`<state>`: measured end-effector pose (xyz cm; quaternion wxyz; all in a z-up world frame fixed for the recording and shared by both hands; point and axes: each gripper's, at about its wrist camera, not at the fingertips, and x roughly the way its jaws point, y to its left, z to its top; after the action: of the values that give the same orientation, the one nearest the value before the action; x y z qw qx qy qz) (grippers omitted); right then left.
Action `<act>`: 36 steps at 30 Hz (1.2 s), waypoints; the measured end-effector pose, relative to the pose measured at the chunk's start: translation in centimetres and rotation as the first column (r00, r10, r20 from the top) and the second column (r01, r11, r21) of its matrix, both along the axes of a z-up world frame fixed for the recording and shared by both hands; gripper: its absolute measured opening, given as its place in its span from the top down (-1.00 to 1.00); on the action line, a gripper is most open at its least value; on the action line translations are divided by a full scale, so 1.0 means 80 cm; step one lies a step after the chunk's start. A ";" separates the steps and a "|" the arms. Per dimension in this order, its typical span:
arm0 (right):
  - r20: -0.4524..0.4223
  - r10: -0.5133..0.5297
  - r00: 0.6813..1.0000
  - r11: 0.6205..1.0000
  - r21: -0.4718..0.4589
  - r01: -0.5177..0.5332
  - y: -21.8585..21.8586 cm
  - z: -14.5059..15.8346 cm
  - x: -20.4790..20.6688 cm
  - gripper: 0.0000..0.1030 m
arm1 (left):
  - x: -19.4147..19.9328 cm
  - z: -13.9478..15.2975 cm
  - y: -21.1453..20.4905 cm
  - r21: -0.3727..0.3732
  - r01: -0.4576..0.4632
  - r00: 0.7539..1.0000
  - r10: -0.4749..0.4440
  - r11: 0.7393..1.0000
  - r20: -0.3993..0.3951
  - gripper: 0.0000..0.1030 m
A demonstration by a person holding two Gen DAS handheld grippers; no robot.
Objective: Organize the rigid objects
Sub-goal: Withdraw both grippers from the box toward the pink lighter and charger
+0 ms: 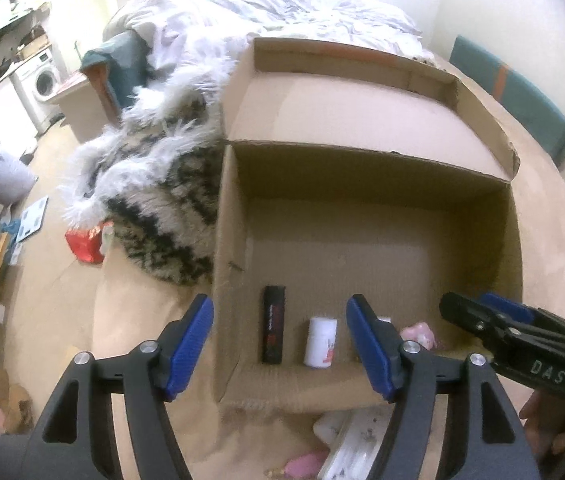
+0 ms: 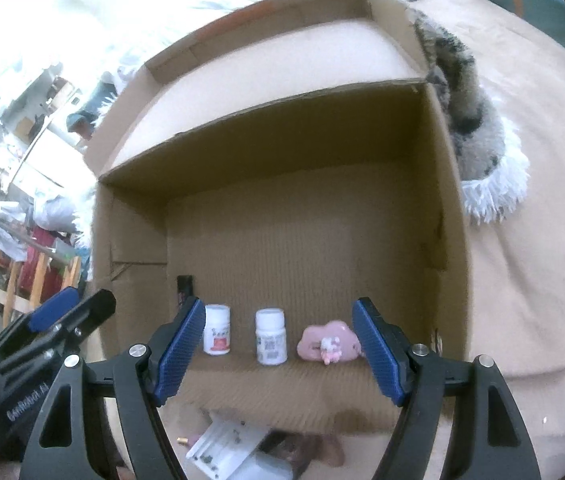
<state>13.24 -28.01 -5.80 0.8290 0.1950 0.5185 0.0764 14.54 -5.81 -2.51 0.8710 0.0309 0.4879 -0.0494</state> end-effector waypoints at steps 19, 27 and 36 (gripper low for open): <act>-0.048 -0.001 0.999 0.997 0.075 0.004 -0.012 0.001 -0.104 -0.55 | -0.080 -0.062 0.063 0.007 -0.129 0.969 0.128 0.992 -0.210 -0.30; -0.125 -0.026 0.992 0.994 0.103 0.039 -0.016 -0.028 -0.099 -0.55 | -0.092 -0.135 0.069 0.020 -0.170 0.909 0.164 0.985 -0.384 -0.30; -0.139 -0.011 0.990 0.995 0.095 0.024 -0.006 -0.035 -0.090 -0.55 | -0.089 -0.162 0.037 -0.033 -0.134 0.886 0.105 0.990 -0.451 -0.30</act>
<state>6.05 -28.46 -8.62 0.7813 0.2440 0.5688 0.0802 7.43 -2.82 -15.44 0.7369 -0.0387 0.6747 -0.0170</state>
